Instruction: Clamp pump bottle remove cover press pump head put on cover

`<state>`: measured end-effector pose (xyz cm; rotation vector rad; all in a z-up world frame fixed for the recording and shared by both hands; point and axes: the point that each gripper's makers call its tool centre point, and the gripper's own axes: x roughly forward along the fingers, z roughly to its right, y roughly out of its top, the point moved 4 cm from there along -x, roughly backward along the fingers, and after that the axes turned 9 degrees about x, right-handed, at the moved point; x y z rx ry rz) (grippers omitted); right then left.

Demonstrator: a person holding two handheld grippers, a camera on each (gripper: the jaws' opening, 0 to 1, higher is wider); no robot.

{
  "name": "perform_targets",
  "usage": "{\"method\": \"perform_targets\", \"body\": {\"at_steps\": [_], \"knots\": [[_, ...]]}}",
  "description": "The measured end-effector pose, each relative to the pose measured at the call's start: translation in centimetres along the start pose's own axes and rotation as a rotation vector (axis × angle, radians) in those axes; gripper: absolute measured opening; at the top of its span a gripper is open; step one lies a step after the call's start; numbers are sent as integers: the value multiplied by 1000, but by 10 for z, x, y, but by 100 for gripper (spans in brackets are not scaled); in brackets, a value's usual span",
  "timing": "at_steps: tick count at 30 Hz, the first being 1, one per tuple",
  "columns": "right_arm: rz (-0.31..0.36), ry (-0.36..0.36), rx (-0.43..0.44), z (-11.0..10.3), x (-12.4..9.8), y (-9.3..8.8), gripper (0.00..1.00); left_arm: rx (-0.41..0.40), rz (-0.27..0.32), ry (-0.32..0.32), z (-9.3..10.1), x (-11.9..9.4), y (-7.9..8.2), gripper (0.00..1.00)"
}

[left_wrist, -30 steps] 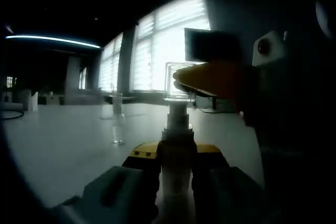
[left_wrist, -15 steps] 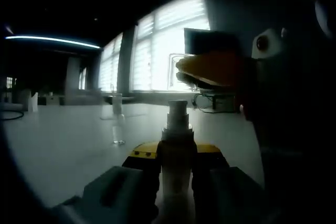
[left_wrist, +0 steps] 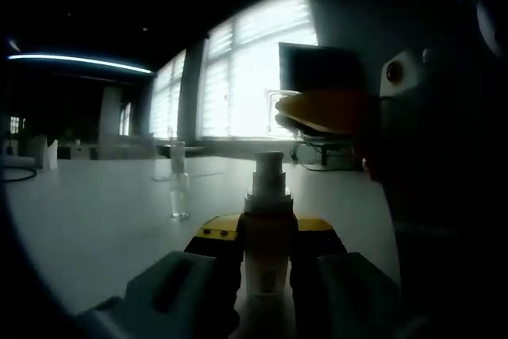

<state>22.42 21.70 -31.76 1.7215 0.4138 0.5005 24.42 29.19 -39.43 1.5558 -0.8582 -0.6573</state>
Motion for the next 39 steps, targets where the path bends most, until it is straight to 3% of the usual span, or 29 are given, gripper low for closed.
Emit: {"method": "perform_targets", "body": {"at_steps": [21, 39], "knots": [[18, -136, 28, 58, -31, -1, 13, 0, -1, 6, 0, 0, 1, 13], [-27, -236, 42, 101, -47, -17, 13, 4, -1, 14, -1, -1, 1, 13]]}}
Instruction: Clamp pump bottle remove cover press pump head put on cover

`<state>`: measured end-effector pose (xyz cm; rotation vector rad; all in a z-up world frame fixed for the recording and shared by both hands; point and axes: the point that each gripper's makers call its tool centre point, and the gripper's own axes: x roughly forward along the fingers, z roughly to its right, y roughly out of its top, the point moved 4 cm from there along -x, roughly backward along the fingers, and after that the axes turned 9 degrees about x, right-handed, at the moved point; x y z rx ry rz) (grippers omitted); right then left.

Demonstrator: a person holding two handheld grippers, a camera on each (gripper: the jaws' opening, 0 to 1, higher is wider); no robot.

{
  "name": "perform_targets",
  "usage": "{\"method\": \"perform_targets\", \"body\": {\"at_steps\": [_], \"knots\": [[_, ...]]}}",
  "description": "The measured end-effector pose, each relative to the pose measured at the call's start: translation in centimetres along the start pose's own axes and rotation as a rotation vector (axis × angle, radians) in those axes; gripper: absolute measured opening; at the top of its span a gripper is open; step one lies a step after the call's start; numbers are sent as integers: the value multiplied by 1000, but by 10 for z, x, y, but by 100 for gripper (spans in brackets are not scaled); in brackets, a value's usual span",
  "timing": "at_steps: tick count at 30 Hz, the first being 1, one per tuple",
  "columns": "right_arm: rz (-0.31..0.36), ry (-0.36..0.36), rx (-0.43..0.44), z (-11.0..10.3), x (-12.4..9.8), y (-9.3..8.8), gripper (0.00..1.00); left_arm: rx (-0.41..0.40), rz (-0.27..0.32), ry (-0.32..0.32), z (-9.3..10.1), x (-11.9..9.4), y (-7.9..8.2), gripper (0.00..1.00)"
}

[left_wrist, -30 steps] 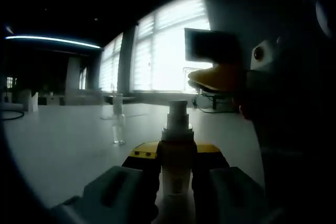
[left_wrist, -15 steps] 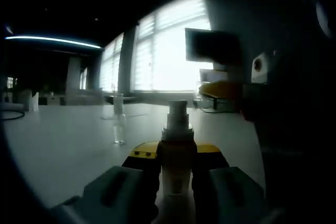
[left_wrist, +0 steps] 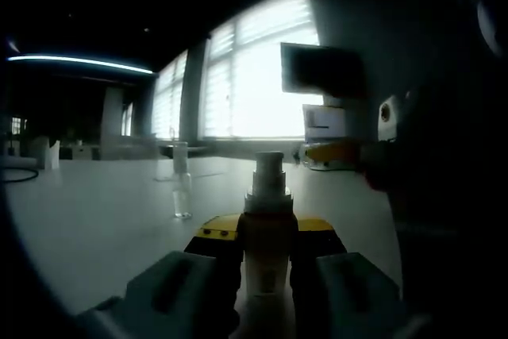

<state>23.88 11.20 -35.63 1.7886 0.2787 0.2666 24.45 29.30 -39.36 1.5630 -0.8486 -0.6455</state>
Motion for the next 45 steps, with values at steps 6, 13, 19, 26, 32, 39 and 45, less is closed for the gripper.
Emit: {"method": "perform_targets", "body": {"at_steps": [6, 13, 19, 26, 32, 39, 45], "knots": [[-88, -12, -7, 16, 1, -20, 13, 1, 0, 0, -1, 0, 0, 13], [-149, -27, -26, 21, 1, -33, 13, 1, 0, 1, -1, 0, 0, 13], [-177, -33, -27, 22, 2, -40, 13, 0, 0, 1, -1, 0, 0, 13], [-218, -47, -35, 27, 2, -49, 13, 0, 1, 1, -1, 0, 0, 13], [-248, -37, -48, 25, 2, -56, 13, 2, 1, 1, -1, 0, -1, 13], [-273, -31, -44, 26, 2, -61, 13, 4, 1, 1, -1, 0, 0, 13], [-299, -39, -55, 28, 2, -67, 13, 4, 1, 1, -1, 0, 0, 13]]}}
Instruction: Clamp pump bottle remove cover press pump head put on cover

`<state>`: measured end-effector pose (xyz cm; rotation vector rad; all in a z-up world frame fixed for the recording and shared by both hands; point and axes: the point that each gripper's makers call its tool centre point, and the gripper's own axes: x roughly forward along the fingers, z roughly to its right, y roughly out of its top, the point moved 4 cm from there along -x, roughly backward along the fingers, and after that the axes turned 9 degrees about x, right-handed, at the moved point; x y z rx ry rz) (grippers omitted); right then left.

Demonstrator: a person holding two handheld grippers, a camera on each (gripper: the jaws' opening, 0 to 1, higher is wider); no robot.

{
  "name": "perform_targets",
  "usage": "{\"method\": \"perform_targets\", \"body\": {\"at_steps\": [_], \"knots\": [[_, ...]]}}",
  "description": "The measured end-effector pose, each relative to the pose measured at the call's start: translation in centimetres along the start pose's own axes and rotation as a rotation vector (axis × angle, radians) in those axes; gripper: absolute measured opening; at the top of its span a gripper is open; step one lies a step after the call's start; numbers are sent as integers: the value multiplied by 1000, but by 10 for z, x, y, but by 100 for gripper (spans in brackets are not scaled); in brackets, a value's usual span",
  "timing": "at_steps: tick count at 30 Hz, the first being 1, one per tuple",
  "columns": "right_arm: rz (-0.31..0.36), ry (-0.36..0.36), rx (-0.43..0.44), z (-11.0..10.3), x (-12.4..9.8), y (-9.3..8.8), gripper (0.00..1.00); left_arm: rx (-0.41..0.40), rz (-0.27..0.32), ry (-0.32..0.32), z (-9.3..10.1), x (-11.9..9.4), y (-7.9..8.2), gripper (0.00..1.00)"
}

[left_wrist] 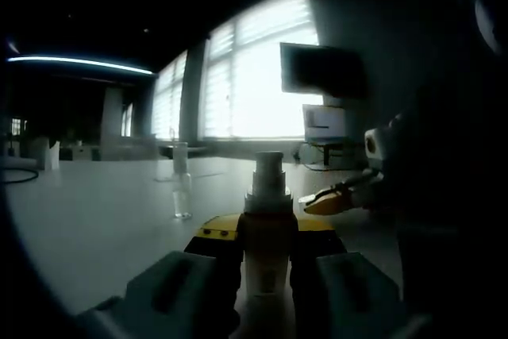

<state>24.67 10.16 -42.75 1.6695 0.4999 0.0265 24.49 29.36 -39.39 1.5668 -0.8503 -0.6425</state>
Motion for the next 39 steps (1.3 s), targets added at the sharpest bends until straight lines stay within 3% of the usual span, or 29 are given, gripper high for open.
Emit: {"method": "perform_targets", "body": {"at_steps": [25, 39], "knots": [[-27, 20, -10, 2, 0, -6, 13, 4, 0, 0, -1, 0, -1, 13], [-6, 40, 0, 0, 0, -3, 27, 4, 0, 0, 0, 0, -1, 13]]}}
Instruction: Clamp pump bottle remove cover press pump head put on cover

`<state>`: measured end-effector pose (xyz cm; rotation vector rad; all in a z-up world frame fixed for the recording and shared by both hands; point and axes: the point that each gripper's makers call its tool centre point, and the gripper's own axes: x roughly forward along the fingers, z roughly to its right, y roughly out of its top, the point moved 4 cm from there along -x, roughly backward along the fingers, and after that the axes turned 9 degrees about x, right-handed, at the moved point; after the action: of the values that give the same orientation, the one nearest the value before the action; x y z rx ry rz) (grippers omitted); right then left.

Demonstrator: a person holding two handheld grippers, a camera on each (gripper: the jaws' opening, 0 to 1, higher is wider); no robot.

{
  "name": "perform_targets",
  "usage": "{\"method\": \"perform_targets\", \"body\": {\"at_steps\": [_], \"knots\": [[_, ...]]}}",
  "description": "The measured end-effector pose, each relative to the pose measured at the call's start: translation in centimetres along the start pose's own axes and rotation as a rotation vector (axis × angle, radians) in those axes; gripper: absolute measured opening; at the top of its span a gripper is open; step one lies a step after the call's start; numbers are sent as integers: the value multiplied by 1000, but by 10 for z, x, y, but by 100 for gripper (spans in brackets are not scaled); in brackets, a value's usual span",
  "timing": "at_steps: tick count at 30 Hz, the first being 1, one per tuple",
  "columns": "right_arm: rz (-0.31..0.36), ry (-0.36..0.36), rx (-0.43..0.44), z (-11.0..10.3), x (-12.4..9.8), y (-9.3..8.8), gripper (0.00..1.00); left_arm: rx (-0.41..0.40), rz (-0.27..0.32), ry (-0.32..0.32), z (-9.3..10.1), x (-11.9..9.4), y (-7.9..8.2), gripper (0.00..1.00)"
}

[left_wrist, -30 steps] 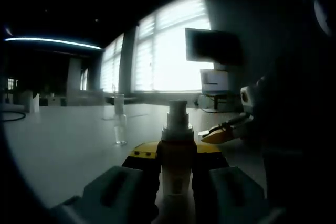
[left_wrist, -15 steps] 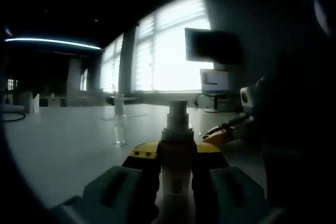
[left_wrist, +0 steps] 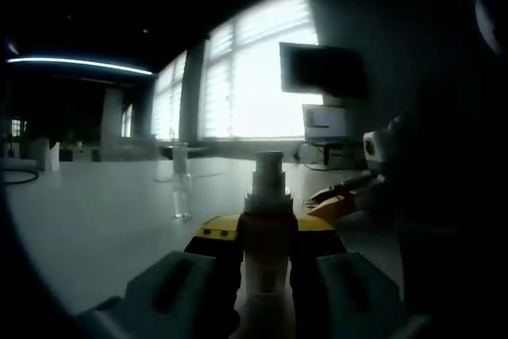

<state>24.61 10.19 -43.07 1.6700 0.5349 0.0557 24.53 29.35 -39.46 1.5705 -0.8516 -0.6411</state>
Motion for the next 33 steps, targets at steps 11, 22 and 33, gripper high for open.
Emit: {"method": "perform_targets", "body": {"at_steps": [11, 22, 33], "knots": [[85, 27, -4, -7, -5, 18, 28, 0, 0, -2, 2, 0, 1, 13], [199, 78, -8, -22, -16, 44, 27, -3, -1, 0, 2, 0, 1, 13], [249, 128, -50, -33, -18, 53, 26, -9, -3, 4, 1, 0, 1, 13]]}}
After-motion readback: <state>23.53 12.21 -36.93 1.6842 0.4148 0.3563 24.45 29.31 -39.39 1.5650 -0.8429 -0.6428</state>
